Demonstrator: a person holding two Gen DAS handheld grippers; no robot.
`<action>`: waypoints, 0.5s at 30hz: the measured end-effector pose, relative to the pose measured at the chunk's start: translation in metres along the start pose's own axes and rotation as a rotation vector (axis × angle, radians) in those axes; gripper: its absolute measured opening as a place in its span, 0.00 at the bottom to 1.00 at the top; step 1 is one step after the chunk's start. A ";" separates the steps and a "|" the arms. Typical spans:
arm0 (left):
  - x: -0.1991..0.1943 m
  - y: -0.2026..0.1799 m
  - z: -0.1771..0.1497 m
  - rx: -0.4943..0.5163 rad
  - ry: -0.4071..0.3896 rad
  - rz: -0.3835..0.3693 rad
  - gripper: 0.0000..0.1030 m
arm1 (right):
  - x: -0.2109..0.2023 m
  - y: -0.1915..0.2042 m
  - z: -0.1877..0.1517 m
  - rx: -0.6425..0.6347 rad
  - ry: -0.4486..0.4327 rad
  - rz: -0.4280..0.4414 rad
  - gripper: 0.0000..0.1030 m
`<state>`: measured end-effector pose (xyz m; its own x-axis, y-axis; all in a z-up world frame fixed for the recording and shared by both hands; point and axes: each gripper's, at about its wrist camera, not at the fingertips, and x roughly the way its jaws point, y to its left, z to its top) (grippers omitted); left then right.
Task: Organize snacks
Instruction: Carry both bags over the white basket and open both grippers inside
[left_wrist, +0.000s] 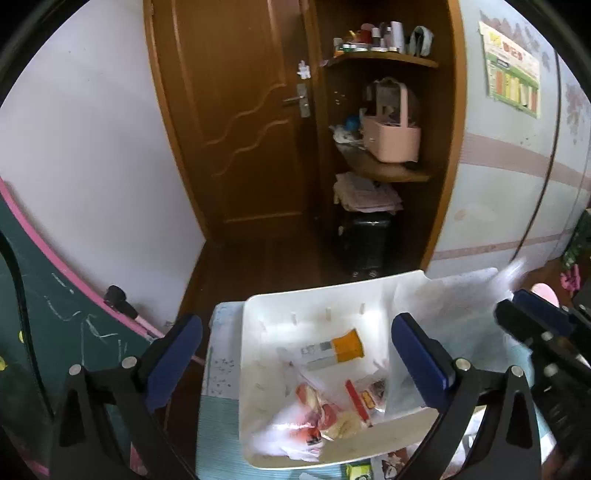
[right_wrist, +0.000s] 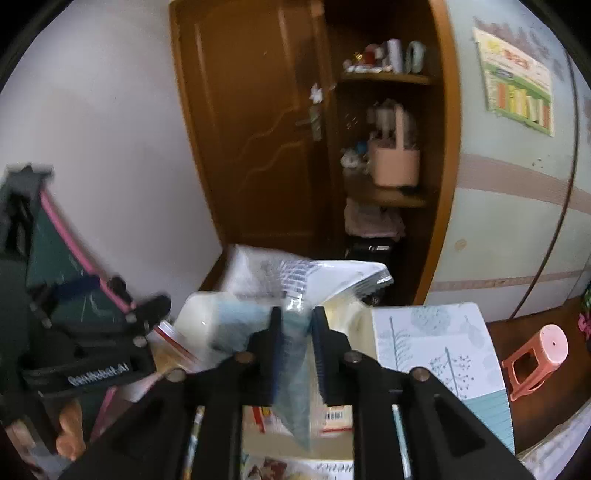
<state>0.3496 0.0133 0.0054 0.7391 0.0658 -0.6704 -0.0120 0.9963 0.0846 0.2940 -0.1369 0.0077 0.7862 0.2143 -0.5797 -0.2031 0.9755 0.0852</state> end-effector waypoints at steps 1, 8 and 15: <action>0.001 -0.001 -0.001 0.005 0.014 -0.009 0.99 | -0.003 0.002 -0.001 -0.013 -0.006 -0.017 0.31; -0.018 -0.005 -0.005 0.035 0.023 -0.020 0.99 | -0.031 0.007 -0.001 -0.021 -0.064 -0.048 0.64; -0.062 0.000 -0.006 0.036 -0.013 -0.040 0.99 | -0.057 0.004 0.004 0.003 -0.062 -0.064 0.64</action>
<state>0.2998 0.0095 0.0422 0.7472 0.0250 -0.6641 0.0416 0.9956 0.0842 0.2509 -0.1450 0.0437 0.8322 0.1546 -0.5326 -0.1498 0.9873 0.0525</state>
